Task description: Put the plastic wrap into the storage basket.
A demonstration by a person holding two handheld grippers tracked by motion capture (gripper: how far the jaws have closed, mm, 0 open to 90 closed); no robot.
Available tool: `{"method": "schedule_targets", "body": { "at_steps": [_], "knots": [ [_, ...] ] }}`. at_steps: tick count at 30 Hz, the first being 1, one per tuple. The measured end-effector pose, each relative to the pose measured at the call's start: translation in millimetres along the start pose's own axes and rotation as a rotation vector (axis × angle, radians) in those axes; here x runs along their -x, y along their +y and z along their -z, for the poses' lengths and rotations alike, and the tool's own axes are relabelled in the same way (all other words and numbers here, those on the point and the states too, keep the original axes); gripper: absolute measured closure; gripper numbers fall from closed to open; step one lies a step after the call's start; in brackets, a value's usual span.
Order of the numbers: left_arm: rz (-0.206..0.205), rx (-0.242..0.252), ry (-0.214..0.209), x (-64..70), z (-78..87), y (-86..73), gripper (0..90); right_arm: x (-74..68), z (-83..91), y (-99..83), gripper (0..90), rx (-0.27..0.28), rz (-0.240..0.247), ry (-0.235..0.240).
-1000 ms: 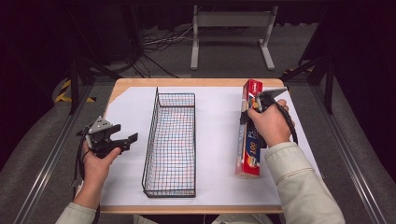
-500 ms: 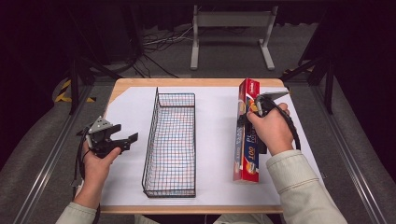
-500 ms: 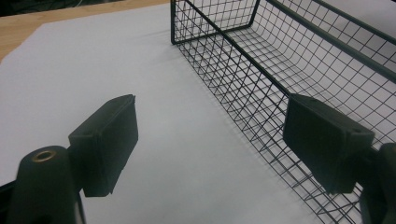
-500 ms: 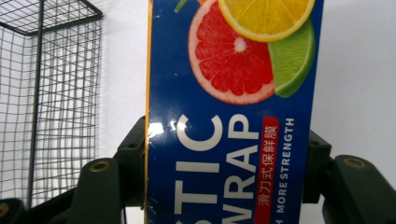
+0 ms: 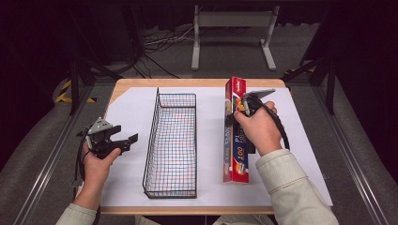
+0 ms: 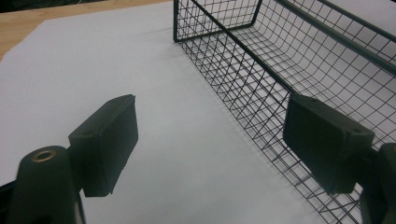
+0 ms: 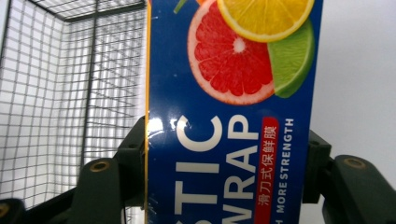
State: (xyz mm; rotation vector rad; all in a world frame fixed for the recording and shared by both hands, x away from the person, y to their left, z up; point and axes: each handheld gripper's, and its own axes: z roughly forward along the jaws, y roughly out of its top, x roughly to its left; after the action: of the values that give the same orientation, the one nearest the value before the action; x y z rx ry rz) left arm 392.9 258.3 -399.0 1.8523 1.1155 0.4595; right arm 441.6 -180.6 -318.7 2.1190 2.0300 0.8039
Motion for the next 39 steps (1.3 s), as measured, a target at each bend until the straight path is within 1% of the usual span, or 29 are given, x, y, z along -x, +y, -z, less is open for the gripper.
{"method": "schedule_targets", "body": {
  "at_steps": [1, 4, 6, 7, 8, 9, 10, 11, 12, 13, 14, 15, 16, 18, 22, 24, 27, 28, 29, 30, 31, 32, 33, 34, 36, 39],
  "knots": [
    [-0.006, -0.001, 0.004, -0.7, 1.3, -0.7, 18.8, -3.0, -0.4, 0.2, 38.8, -0.001, 0.010, 0.003],
    [0.007, 0.007, 0.013, -1.8, 4.7, -2.8, 18.8, -12.9, -1.4, 0.6, 38.8, -0.003, 0.025, 0.012],
    [0.005, 0.005, 0.013, -2.6, 6.0, -3.2, 18.9, -19.6, -1.6, 0.5, 38.9, -0.007, 0.040, 0.014],
    [0.007, 0.007, 0.016, -2.7, 7.0, -3.7, 18.9, -19.6, -1.6, 0.5, 38.9, -0.007, 0.040, 0.014],
    [0.008, 0.006, 0.021, -3.2, 8.6, -4.7, 18.8, -27.0, -1.4, 0.6, 38.8, -0.015, 0.053, 0.019],
    [0.008, 0.006, 0.021, -3.2, 8.6, -4.7, 18.7, -27.0, -1.4, 0.6, 38.8, -0.015, 0.053, 0.019],
    [0.009, 0.008, 0.023, -3.4, 9.8, -5.5, 18.8, -34.4, -1.1, 1.4, 38.8, -0.021, 0.060, 0.032],
    [0.009, 0.008, 0.023, -3.4, 9.8, -5.5, 18.8, -38.1, -0.9, 1.8, 38.8, -0.024, 0.068, 0.036],
    [0.016, 0.007, 0.019, -3.3, 10.2, -6.0, 18.8, -38.1, -0.9, 1.8, 38.8, -0.024, 0.068, 0.036],
    [0.013, 0.007, 0.025, -3.9, 11.2, -6.9, 18.8, -46.2, -1.7, 1.9, 38.8, -0.020, 0.085, 0.040],
    [0.013, 0.007, 0.025, -3.9, 11.2, -6.9, 18.8, -46.2, -1.7, 1.9, 38.8, -0.020, 0.085, 0.040],
    [0.014, 0.008, 0.025, -4.2, 11.4, -7.5, 18.8, -50.4, -2.1, 1.9, 38.8, -0.022, 0.094, 0.039],
    [0.025, 0.007, 0.022, -4.0, 11.7, -8.5, 18.8, -54.4, -2.6, 1.8, 38.8, -0.024, 0.106, 0.041],
    [0.021, 0.003, 0.024, -5.1, 13.0, -10.0, 18.8, -62.8, -3.4, 1.4, 38.8, -0.031, 0.121, 0.050],
    [0.033, 0.008, 0.030, -7.0, 17.0, -12.6, 18.8, -79.7, -6.2, 0.0, 38.8, -0.041, 0.149, 0.068],
    [0.039, 0.012, 0.035, -7.8, 18.6, -13.4, 18.7, -86.7, -7.0, -0.4, 38.8, -0.045, 0.158, 0.073],
    [0.050, 0.020, 0.033, -8.8, 20.8, -14.0, 18.8, -93.8, -7.3, -0.7, 38.8, -0.058, 0.159, 0.088],
    [0.044, 0.017, 0.033, -9.0, 20.7, -14.0, 18.8, -96.9, -7.3, -1.0, 38.8, -0.064, 0.165, 0.092],
    [0.048, 0.017, 0.033, -8.3, 19.8, -14.1, 18.7, -99.5, -7.5, -1.3, 38.8, -0.064, 0.170, 0.092],
    [0.048, 0.017, 0.033, -8.3, 19.8, -14.1, 18.8, -99.5, -7.5, -1.3, 38.8, -0.064, 0.170, 0.092],
    [0.043, 0.014, 0.028, -8.3, 19.4, -13.8, 18.7, -105.4, -8.0, -2.4, 38.8, -0.058, 0.181, 0.089],
    [0.042, 0.016, 0.031, -7.8, 18.7, -13.6, 18.7, -105.4, -8.0, -2.4, 38.8, -0.058, 0.181, 0.089],
    [0.040, 0.017, 0.029, -7.3, 18.3, -13.0, 18.7, -110.3, -8.9, -3.2, 38.8, -0.060, 0.185, 0.095],
    [0.040, 0.017, 0.029, -7.3, 18.3, -13.0, 18.8, -110.3, -8.9, -3.2, 38.8, -0.060, 0.185, 0.095],
    [0.036, 0.016, 0.024, -8.1, 18.5, -12.3, 18.8, -114.9, -10.4, -3.9, 38.8, -0.065, 0.181, 0.105],
    [0.042, 0.022, 0.026, -8.9, 18.1, -12.0, 18.8, -123.4, -13.2, -5.1, 38.8, -0.071, 0.184, 0.113]
  ]
}}
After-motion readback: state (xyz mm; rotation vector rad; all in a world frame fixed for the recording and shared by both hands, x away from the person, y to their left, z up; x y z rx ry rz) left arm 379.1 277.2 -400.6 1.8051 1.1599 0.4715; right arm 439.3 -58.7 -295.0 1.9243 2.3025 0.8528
